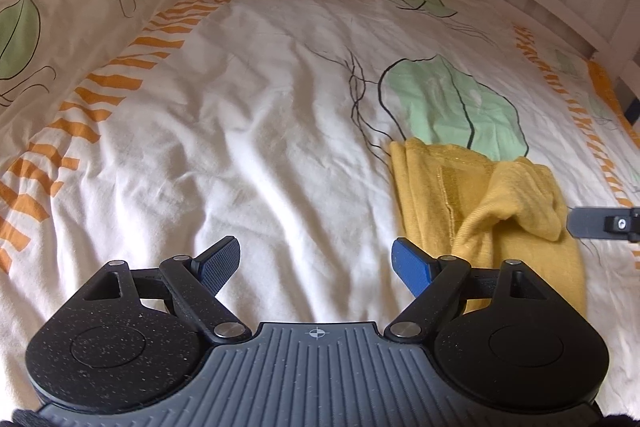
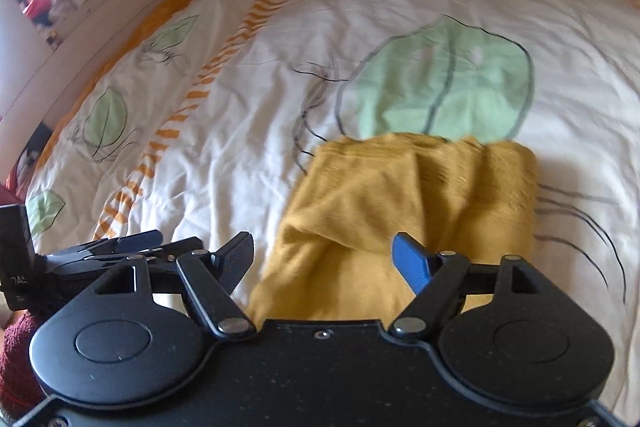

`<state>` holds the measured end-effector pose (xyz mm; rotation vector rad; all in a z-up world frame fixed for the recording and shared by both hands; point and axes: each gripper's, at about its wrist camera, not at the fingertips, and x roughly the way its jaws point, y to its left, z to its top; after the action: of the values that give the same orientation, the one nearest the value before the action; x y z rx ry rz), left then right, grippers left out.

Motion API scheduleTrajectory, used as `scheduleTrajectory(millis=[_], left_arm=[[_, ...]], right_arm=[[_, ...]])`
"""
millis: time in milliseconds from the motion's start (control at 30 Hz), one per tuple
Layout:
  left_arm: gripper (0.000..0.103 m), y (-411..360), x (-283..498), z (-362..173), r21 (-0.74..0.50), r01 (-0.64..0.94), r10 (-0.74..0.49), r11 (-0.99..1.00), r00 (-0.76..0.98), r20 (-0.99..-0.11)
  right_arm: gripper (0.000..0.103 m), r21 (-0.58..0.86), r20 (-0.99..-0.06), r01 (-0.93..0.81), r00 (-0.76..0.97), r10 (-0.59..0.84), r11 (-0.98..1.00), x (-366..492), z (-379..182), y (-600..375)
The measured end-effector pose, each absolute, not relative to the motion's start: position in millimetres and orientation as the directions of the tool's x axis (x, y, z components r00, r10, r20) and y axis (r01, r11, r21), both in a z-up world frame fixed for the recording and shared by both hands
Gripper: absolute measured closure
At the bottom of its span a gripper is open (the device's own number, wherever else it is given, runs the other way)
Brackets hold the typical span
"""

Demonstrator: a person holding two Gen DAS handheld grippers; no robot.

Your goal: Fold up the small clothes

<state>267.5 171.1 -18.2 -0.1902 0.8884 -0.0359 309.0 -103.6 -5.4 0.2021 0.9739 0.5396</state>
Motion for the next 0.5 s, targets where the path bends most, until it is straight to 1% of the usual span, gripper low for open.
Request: scheduleTrajectory(millis=[100, 167, 267, 300, 367, 500], left_arm=[[0.021, 160, 264, -15, -0.188, -0.016, -0.133, 0.982, 0.651, -0.747], [0.021, 150, 261, -15, -0.201, 0.02, -0.165, 0.979, 0.653, -0.739], [0.021, 133, 256, -17, -0.231, 0.081, -0.228, 0.969, 0.645, -0.73], [0.021, 128, 256, -20, -0.235, 0.099, -0.244, 0.967, 0.635, -0.733], [0.021, 119, 256, -29, -0.225, 0.123, -0.253, 0.967, 0.606, -0.755], [0.021, 112, 259, -50, -0.2, 0.126, -0.237, 0.972, 0.536, -0.81]], right_arm=[[0.024, 0.384, -0.739, -0.328, 0.45, 0.5, 0.863, 303, -14, -117], [0.024, 0.338, -0.75, -0.341, 0.466, 0.47, 0.877, 300, -20, -120], [0.024, 0.152, -0.771, -0.406, 0.521, 0.365, 0.901, 295, -29, -111], [0.024, 0.075, -0.775, -0.428, 0.543, 0.323, 0.9, 294, -34, -109], [0.025, -0.017, -0.774, -0.451, 0.571, 0.274, 0.892, 295, -42, -103], [0.025, -0.057, -0.751, -0.453, 0.606, 0.26, 0.89, 311, -50, -101]])
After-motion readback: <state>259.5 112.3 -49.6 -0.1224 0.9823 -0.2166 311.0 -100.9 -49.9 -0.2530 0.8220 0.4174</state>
